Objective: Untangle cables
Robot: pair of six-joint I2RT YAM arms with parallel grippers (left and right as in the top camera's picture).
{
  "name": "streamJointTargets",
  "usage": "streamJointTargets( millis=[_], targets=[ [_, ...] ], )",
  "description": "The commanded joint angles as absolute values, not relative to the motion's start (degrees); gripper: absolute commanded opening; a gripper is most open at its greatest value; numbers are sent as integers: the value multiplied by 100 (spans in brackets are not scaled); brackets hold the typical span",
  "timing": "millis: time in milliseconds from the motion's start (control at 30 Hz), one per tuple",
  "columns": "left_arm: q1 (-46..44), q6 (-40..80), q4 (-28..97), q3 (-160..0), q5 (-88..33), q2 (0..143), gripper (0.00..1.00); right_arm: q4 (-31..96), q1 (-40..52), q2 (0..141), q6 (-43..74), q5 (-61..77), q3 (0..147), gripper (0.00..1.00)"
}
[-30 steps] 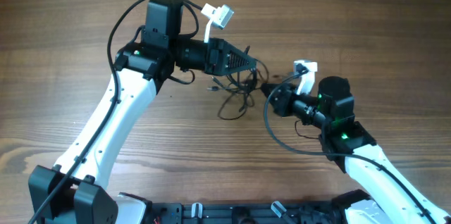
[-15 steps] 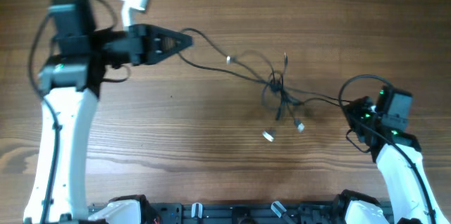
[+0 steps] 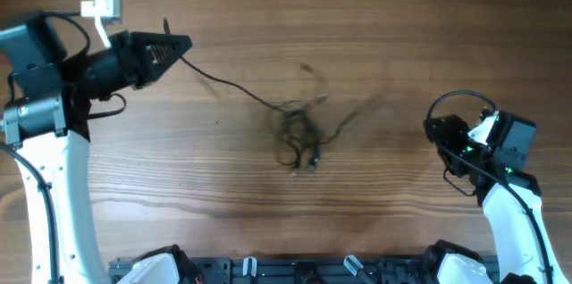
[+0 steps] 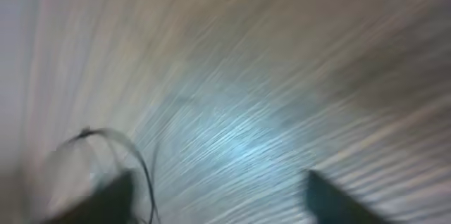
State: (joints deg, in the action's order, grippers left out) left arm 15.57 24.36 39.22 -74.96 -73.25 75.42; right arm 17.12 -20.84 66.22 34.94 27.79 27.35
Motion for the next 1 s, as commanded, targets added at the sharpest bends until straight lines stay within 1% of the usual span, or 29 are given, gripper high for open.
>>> streamJointTargets(
  millis=[0, 33, 67, 100, 133, 167, 333, 367, 433, 467, 500, 533, 667, 733, 767, 833, 867, 900, 933, 967],
  targets=[
    [972, 2423, 4464, -7522, -5680, 7478, 55, 1691, -2108, 6654, 2998, 3734, 2727, 100],
    [779, 2425, 4644, -7522, -5240, 7478, 69, 1693, -2106, 6654, 2998, 3778, 2727, 100],
    [582, 2425, 4816, -7522, -4805, 7478, 81, 1695, -2106, 6654, 3000, 3804, 2727, 100],
    [432, 2427, 4956, -7522, -4469, 7478, 88, 1699, -2106, 6654, 2998, 3806, 2727, 100],
    [237, 2447, 5135, -7522, -4066, 7478, 98, 1708, -2106, 6654, 2998, 3806, 2727, 100],
    [23, 2447, 5319, -7522, -3656, 7481, 100, 1728, -2106, 6654, 3000, 3804, 2727, 100],
    [-871, 2534, 5767, -7520, -2252, 7575, 100, 1787, -2106, 6654, 2998, 3804, 2727, 100],
    [-1033, 2899, 5922, -7520, -1647, 7623, 100, 1817, -2106, 6654, 2998, 3804, 2727, 99],
    [-1258, 4091, 6388, -7520, -148, 7752, 100, 1955, -2106, 6654, 2995, 3802, 2727, 100],
    [-1323, 4897, 6709, -7520, 567, 7835, 100, 2034, -2106, 6654, 2995, 3802, 2727, 99],
    [-1374, 5463, 6963, -7518, 1081, 7937, 100, 2084, -2106, 6654, 2989, 3802, 2727, 100],
    [-1404, 5765, 7063, -7489, 1391, 8042, 100, 2130, -2106, 6654, 2967, 3802, 2727, 99],
    [-1404, 5918, 6766, -7323, 1299, 8455, 100, 2196, -2106, 6654, 2845, 3804, 2727, 99],
    [-1404, 5826, 6615, -7317, 679, 8818, 100, 2211, -2106, 6654, 2845, 3802, 2727, 99],
    [-1404, 5592, 6488, -7317, 296, 8943, 100, 2222, -2106, 6654, 2842, 3804, 2727, 99],
    [-1444, 4289, 6012, -7317, -1092, 9190, 100, 2224, -2106, 6654, 2845, 3802, 2727, 100],
    [-1481, 3758, 5885, -7319, -1516, 9275, 92, 2215, -2106, 6654, 2845, 3800, 2727, 99],
    [-1538, 3465, 5861, -7317, -1651, 9334, 74, 2215, -2106, 6654, 2845, 3800, 2727, 99],
    [-1601, 3454, 5911, -7317, -1525, 9395, 61, 2215, -2106, 6654, 2845, 3800, 2727, 100],
    [-1686, 3601, 6069, -7317, -1125, 9489, 57, 2215, -2106, 6654, 2842, 3800, 2727, 99]
  ],
)
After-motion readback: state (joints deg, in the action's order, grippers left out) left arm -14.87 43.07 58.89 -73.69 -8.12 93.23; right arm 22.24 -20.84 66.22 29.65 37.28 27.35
